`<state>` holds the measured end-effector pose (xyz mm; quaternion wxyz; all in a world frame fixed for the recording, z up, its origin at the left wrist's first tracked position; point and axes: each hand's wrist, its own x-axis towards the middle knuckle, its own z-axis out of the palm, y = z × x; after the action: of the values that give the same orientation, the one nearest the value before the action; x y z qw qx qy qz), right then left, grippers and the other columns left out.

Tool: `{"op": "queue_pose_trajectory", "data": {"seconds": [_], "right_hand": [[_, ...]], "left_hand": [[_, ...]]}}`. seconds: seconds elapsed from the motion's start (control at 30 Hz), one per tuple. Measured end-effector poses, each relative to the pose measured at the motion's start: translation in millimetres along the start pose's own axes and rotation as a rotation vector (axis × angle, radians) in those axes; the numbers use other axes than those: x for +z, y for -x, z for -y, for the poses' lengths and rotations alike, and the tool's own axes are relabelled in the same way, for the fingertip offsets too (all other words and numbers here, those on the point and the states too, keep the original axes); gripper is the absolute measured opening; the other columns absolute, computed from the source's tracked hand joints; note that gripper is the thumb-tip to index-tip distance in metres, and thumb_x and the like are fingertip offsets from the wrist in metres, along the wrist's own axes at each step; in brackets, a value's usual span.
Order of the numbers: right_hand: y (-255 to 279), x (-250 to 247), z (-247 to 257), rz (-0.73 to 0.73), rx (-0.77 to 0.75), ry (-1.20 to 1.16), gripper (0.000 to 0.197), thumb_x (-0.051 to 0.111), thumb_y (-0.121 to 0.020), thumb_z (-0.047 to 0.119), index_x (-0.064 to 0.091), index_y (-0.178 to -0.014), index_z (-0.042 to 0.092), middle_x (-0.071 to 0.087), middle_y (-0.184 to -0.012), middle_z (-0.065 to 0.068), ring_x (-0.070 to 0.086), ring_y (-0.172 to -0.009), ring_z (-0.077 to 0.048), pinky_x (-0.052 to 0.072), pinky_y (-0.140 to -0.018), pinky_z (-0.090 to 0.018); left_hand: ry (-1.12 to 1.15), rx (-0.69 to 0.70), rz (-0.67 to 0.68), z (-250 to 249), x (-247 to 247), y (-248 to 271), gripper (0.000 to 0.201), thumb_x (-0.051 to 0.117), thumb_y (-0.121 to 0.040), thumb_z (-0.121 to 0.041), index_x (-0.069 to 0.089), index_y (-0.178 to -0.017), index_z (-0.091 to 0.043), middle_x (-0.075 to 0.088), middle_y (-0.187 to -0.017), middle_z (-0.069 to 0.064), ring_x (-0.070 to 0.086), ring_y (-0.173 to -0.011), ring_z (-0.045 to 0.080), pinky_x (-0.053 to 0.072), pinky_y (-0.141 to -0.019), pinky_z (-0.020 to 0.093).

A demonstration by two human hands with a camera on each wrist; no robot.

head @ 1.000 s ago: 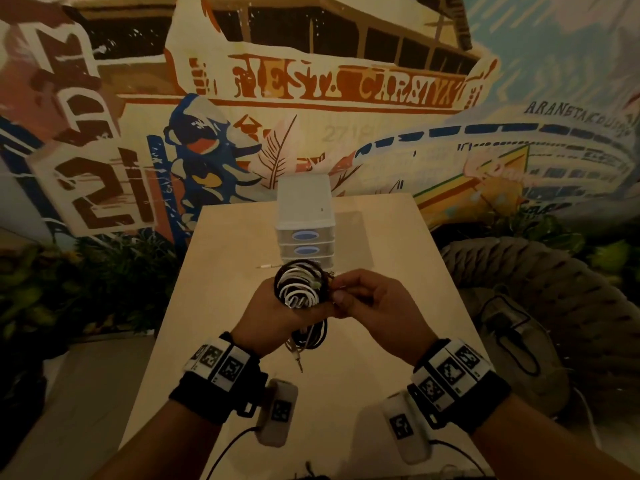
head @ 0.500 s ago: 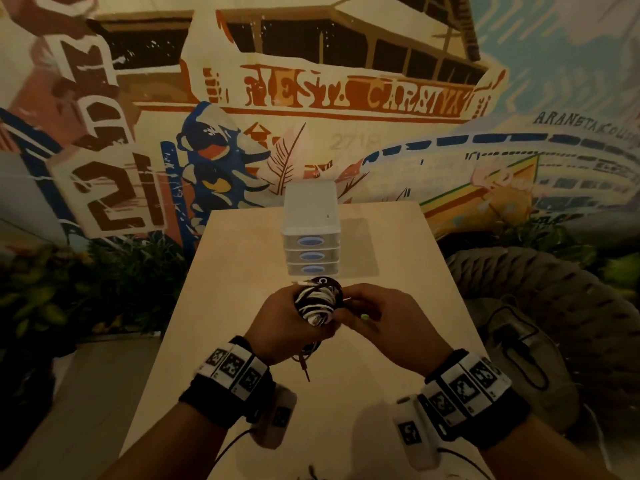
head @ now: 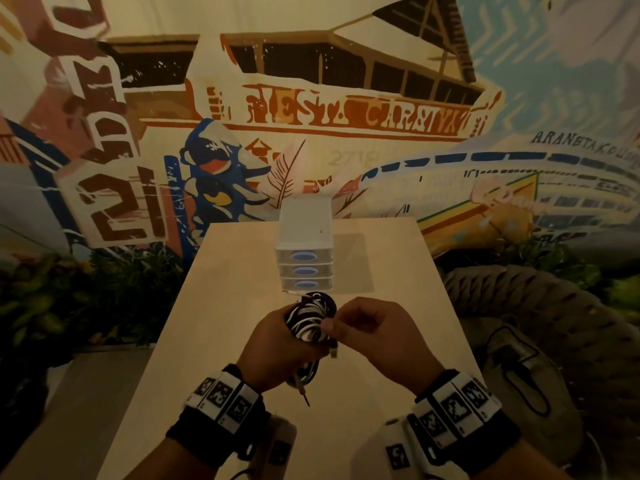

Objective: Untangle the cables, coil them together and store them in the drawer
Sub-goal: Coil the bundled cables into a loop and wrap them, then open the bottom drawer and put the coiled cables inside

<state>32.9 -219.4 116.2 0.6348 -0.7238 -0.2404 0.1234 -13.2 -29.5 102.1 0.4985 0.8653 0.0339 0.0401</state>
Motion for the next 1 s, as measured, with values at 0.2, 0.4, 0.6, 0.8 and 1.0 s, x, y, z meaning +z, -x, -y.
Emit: {"op": "queue_pose_trajectory", "data": {"seconds": [0.2, 0.4, 0.6, 0.8, 1.0], "right_hand": [[-4, 2, -13, 0.063, 0.166, -0.187, 0.046, 0.088, -0.075, 0.016, 0.058, -0.109, 0.008, 0.068, -0.069, 0.000, 0.068, -0.067, -0.014, 0.057, -0.065, -0.026], [-12, -5, -17, 0.155, 0.245, -0.218, 0.053, 0.086, -0.076, 0.018, 0.060, -0.121, 0.015, 0.064, -0.068, 0.007, 0.068, -0.073, -0.016, 0.062, -0.078, -0.042], [-24, 11, -30, 0.075, 0.255, -0.133, 0.050, 0.094, -0.064, 0.015, 0.064, -0.105, 0.011, 0.062, -0.072, 0.000, 0.065, -0.065, -0.009, 0.054, -0.064, -0.022], [-48, 35, -44, -0.022, 0.274, -0.235, 0.049, 0.091, -0.063, 0.028, 0.069, -0.104, 0.015, 0.070, -0.088, -0.010, 0.074, -0.081, -0.033, 0.062, -0.076, -0.040], [-62, 54, -80, -0.081, 0.475, -0.176, 0.026, 0.059, -0.098, 0.035, 0.066, -0.118, 0.020, 0.072, -0.098, -0.013, 0.073, -0.079, -0.030, 0.062, -0.078, -0.038]], "left_hand": [[0.172, -0.050, 0.103, -17, 3, 5, 0.039, 0.082, -0.066, -0.016, 0.067, -0.100, -0.027, 0.072, -0.093, -0.019, 0.066, -0.084, -0.002, 0.049, -0.076, 0.011], [0.348, -0.147, 0.341, -8, -11, 12, 0.070, 0.074, -0.084, 0.000, 0.047, -0.133, -0.043, 0.069, -0.124, -0.015, 0.066, -0.116, 0.009, 0.055, -0.091, 0.024], [0.348, -0.166, 0.322, 9, -17, 3, 0.060, 0.085, -0.077, -0.004, 0.059, -0.128, -0.026, 0.073, -0.116, -0.003, 0.070, -0.108, 0.015, 0.056, -0.088, 0.026], [0.095, -0.011, 0.247, 38, -38, -33, 0.044, 0.087, -0.072, -0.008, 0.068, -0.109, -0.023, 0.073, -0.103, -0.009, 0.069, -0.093, 0.007, 0.053, -0.081, 0.016], [-0.081, 0.061, 0.209, 79, -73, -91, 0.032, 0.080, -0.074, -0.022, 0.063, -0.097, -0.037, 0.068, -0.092, -0.019, 0.066, -0.088, 0.001, 0.048, -0.076, 0.016]]}}
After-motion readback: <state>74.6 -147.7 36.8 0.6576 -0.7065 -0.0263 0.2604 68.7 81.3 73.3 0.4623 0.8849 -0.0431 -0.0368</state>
